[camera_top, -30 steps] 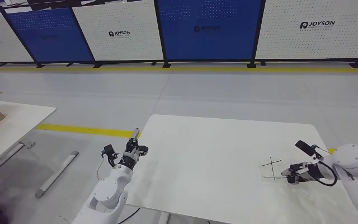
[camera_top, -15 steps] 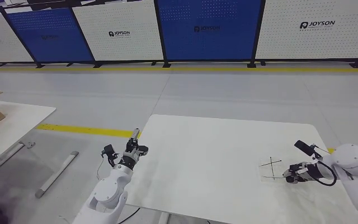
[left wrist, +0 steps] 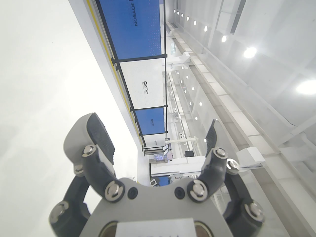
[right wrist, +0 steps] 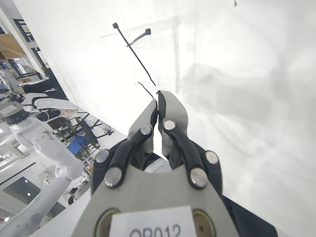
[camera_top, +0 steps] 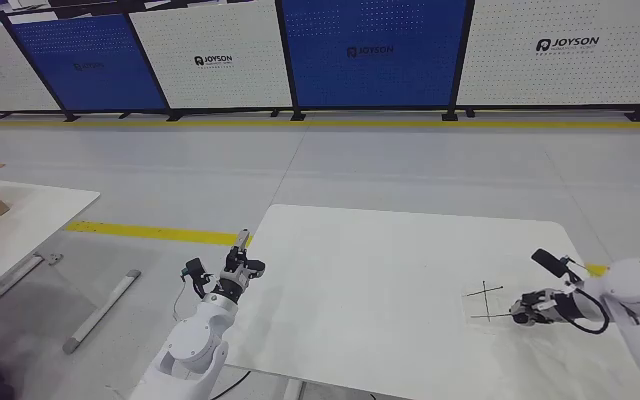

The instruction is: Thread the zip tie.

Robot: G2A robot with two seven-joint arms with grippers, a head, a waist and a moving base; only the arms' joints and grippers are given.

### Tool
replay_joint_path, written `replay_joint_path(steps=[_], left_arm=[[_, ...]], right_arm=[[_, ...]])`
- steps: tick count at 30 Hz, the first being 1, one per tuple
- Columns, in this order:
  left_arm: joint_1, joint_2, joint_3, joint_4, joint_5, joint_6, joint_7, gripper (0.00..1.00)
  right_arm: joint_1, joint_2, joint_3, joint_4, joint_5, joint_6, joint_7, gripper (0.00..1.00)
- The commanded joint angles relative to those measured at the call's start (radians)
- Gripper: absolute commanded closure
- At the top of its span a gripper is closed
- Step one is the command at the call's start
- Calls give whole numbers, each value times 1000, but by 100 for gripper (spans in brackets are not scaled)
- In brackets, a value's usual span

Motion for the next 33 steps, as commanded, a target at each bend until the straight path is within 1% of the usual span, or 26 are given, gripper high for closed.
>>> replay_joint_path(steps=[1, 2, 4, 6, 19, 21, 22, 25, 27, 29, 30, 32, 33], left_arm=[[0, 0, 0, 0, 0, 0, 0, 0], [0, 0, 0, 0, 0, 0, 0, 0], [0, 0, 0, 0, 0, 0, 0, 0], [0, 0, 0, 0, 0, 0, 0, 0], [0, 0, 0, 0, 0, 0, 0, 0], [0, 0, 0, 0, 0, 0, 0, 0], [0, 0, 0, 0, 0, 0, 0, 0], [0, 0, 0, 0, 0, 0, 0, 0], [0, 0, 0, 0, 0, 0, 0, 0], [0, 0, 0, 0, 0, 0, 0, 0], [0, 0, 0, 0, 0, 0, 0, 0], [0, 0, 0, 0, 0, 0, 0, 0], [0, 0, 0, 0, 0, 0, 0, 0]], right_arm=[[-20, 8, 27, -24, 11, -7, -14, 100], [-32, 13, 44, -37, 21, -14, -19, 100], [-74, 28, 101, -70, 63, -35, -41, 100], [-129, 43, 167, -109, 126, -69, -48, 100], [-129, 43, 167, -109, 126, -69, -48, 100], [-140, 42, 166, -120, 126, -79, -84, 100], [-149, 42, 168, -138, 134, -99, -99, 100], [-186, 46, 194, -211, 171, -196, -126, 100], [-218, 47, 199, -283, 194, -266, -151, 100], [-238, 44, 188, -335, 202, -309, -172, 100], [-246, 40, 171, -365, 202, -334, -190, 100], [-242, 34, 142, -380, 201, -353, -201, 100], [-233, 29, 127, -376, 211, -344, -208, 100]])
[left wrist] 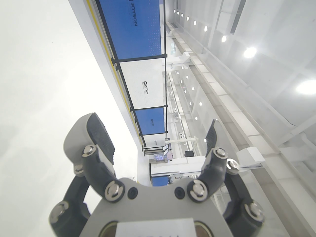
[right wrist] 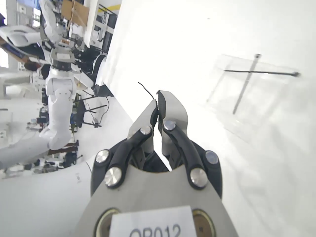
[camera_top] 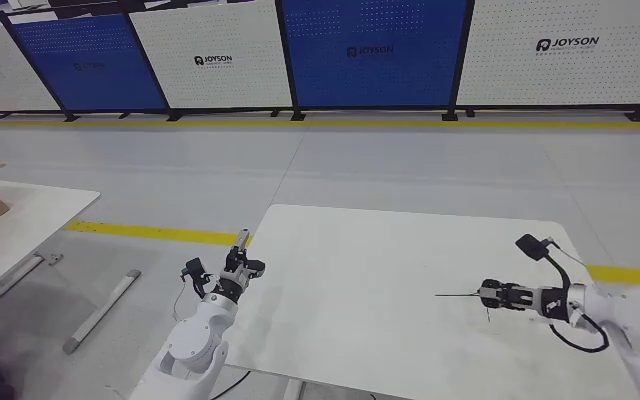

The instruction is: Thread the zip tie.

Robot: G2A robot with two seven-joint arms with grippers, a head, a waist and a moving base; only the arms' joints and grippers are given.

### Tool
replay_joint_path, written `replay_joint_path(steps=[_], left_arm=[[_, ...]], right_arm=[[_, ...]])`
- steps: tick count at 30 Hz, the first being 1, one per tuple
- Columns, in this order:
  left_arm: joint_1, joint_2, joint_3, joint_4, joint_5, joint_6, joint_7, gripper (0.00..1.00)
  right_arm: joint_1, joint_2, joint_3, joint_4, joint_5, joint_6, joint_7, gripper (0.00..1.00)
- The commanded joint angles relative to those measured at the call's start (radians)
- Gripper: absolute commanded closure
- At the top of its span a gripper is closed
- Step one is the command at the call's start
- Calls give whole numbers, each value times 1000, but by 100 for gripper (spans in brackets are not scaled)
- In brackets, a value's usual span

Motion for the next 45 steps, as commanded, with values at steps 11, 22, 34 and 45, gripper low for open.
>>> replay_joint_path(steps=[11, 22, 34, 45], left_arm=[[0, 0, 0, 0, 0, 0, 0, 0], [0, 0, 0, 0, 0, 0, 0, 0], [0, 0, 0, 0, 0, 0, 0, 0], [0, 0, 0, 0, 0, 0, 0, 0]], right_arm=[[13, -6, -21, 9, 17, 13, -8, 100], [7, -17, -56, -49, -33, -138, -107, 100], [123, -72, -231, -24, -118, -185, -242, 100], [123, -72, -231, -24, -118, -185, -242, 100]])
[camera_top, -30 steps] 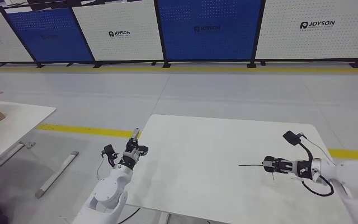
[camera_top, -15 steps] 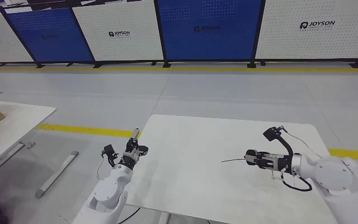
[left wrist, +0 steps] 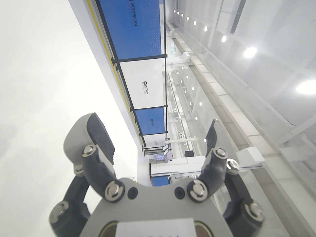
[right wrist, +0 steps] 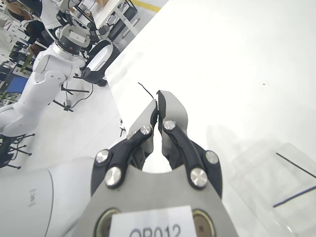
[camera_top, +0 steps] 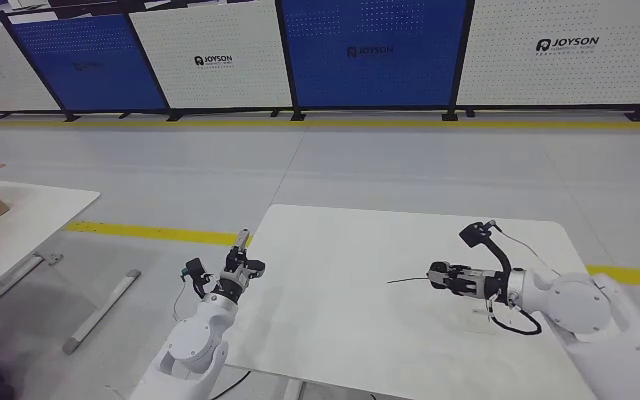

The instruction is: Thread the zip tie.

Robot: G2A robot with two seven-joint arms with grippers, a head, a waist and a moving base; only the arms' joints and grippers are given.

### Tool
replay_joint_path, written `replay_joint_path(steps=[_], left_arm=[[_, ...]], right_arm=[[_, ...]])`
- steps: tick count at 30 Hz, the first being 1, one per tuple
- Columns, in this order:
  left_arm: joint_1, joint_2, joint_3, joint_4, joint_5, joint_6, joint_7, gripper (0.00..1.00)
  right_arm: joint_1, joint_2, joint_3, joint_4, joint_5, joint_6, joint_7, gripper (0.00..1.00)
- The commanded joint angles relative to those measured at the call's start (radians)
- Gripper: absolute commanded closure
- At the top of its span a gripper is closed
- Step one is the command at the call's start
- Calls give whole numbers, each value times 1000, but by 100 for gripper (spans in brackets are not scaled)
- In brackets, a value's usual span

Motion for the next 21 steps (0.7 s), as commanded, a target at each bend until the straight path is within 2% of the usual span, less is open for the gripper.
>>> replay_joint_path(steps=[1, 2, 5, 9, 10, 12, 15, 18, 19, 21], left_arm=[[-4, -1, 2, 1, -7, 4, -3, 0], [-8, -1, 2, -3, -18, 21, -9, 0], [-10, 0, -20, -54, -72, 99, -50, 0], [11, 6, -58, -167, -103, 237, -103, 0], [15, 8, -63, -206, -105, 282, -114, 0], [17, 9, -58, -252, -100, 340, -121, 0], [21, 14, -4, -276, -44, 340, -120, 0], [4, 22, 71, -260, 16, 340, -110, 0], [-2, 25, 95, -243, 24, 340, -113, 0], [-42, 30, 140, -200, 17, 340, -100, 0]], right_arm=[[0, 0, 0, 0, 0, 0, 0, 100], [-4, 0, 0, -6, -26, 8, -21, 100], [-11, -1, -1, -40, -129, 0, -97, 100], [-11, -4, -24, -108, -264, 0, -172, 100], [-8, -5, -39, -126, -294, 0, -185, 100], [2, -7, -59, -139, -322, 0, -200, 100], [16, -10, -104, -159, -406, 0, -237, 100], [26, -12, -145, -162, -483, 0, -280, 100], [28, -13, -153, -154, -479, 0, -282, 100], [45, -17, -169, -135, -384, 0, -263, 100]])
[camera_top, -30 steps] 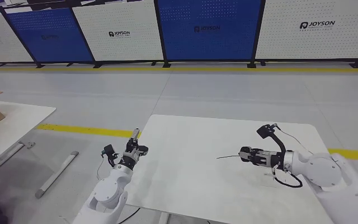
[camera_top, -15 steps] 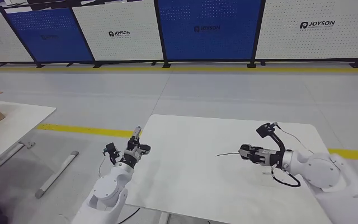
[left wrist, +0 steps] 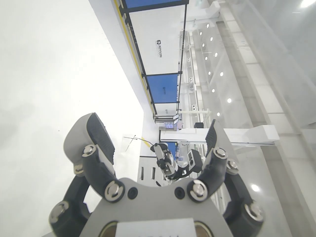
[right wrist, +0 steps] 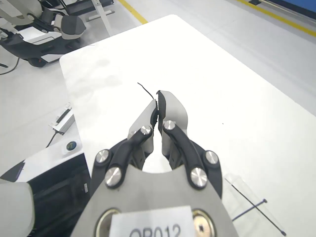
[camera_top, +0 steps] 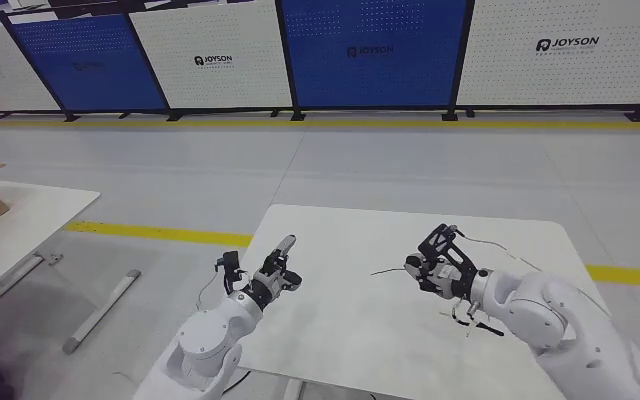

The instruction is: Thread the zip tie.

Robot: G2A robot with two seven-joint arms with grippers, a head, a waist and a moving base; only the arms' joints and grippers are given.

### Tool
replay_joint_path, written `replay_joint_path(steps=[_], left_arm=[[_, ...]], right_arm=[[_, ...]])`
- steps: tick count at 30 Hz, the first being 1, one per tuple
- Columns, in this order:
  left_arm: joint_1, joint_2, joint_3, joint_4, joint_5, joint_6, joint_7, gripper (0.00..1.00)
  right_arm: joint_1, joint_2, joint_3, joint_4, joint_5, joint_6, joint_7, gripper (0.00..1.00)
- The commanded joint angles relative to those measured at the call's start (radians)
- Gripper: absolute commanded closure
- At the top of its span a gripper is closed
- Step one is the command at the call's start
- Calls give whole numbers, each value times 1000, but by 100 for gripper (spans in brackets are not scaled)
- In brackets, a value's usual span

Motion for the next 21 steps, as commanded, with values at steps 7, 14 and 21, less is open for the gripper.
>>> replay_joint_path(steps=[7, 14, 21], left_arm=[[-55, 4, 48, 50, -28, 0, 35, 0], [-47, 7, 63, 64, -65, 0, -26, 0], [-63, 38, 135, 59, -132, 0, -62, 0]], right_arm=[[15, -2, -8, 13, 94, 0, 20, 100], [11, -5, -11, -8, -1, 36, -6, 100], [9, -23, -70, -95, -268, 100, -32, 100]])
